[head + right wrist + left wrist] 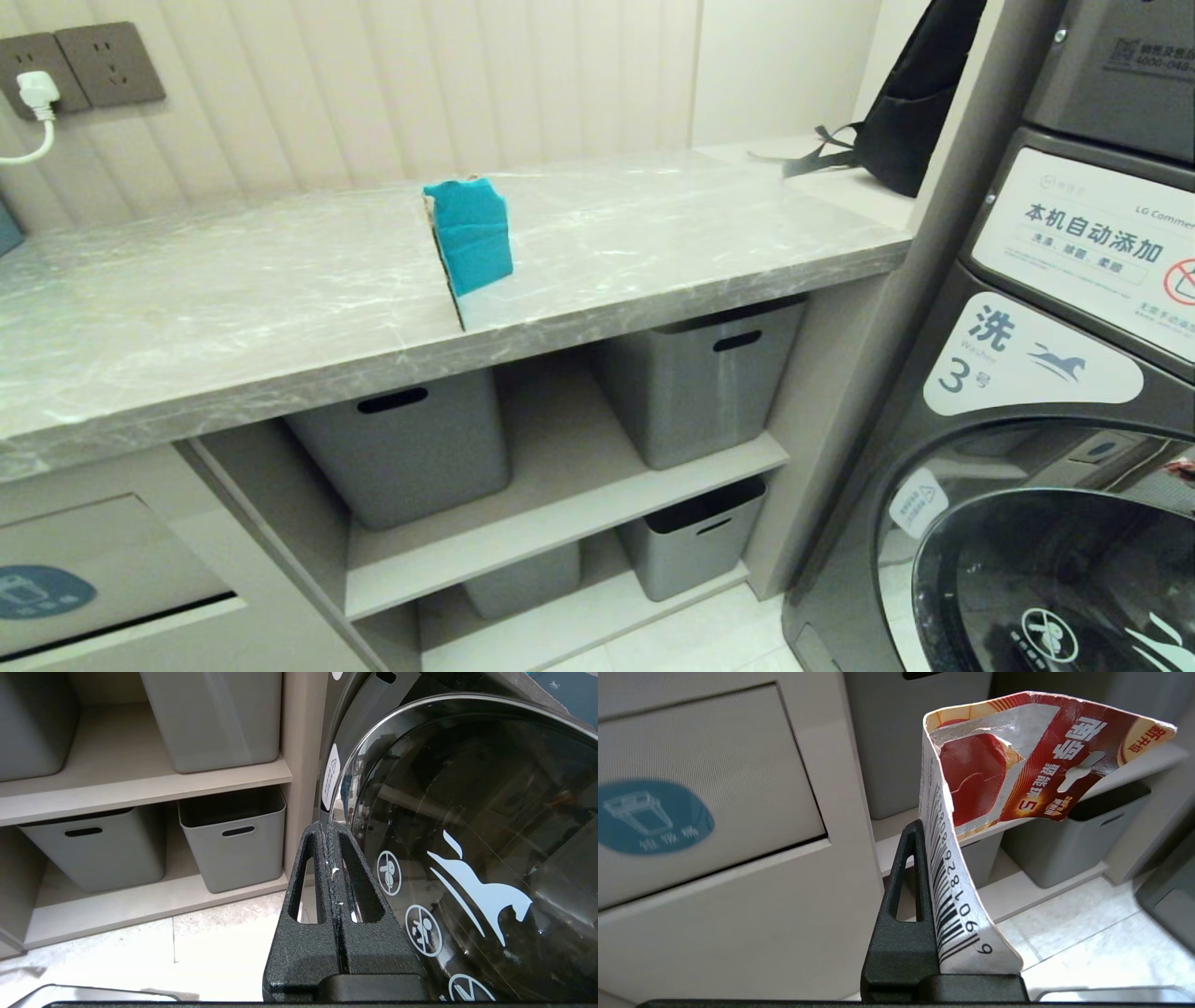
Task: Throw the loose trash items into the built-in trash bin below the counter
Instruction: Put the garbage in the trash can
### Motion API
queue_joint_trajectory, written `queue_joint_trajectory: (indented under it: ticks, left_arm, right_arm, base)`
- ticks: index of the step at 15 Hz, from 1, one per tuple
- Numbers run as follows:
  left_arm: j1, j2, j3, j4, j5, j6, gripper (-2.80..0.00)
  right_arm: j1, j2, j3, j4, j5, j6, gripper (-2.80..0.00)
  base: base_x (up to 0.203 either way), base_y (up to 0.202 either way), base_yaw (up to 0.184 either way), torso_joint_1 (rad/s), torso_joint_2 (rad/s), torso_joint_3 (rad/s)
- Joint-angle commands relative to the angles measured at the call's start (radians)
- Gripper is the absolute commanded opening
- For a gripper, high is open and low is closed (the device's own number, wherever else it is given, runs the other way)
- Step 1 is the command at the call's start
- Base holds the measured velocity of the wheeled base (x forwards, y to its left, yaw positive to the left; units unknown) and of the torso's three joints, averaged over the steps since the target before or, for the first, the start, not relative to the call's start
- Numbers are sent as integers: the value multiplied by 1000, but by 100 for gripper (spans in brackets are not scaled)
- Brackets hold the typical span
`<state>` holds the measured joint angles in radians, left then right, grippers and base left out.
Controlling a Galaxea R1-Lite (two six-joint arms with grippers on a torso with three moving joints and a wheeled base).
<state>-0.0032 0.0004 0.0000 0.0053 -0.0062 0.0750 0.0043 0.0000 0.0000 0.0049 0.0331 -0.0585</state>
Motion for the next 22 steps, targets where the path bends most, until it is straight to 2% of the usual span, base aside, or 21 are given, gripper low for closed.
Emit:
queue_joint_trajectory:
  ticks: [1,3,7,15,22]
  left_arm:
    - [0,-2,0,-1,5,-18,-280]
    - [0,-2,0,1,3,-14,-280]
    - [0,-2,0,0,5,-17,-280]
    - [0,-2,0,1,3,-14,-280]
    - [0,-2,0,1,5,-14,-280]
  right_arm:
    - [0,-2,1,0,1,-3,-280]
    - [0,-2,0,1,3,-13,-280]
    - [0,-2,0,3,24,-83,-280]
    - [0,-2,0,4,25,-76,-280]
    - [0,-2,0,4,25,-81,-280]
  base:
    - [0,0,0,0,0,0]
    - [0,0,0,0,0,0]
    - [0,0,0,0,0,0]
    - [0,0,0,0,0,0]
    - [0,-6,163,2,0,4]
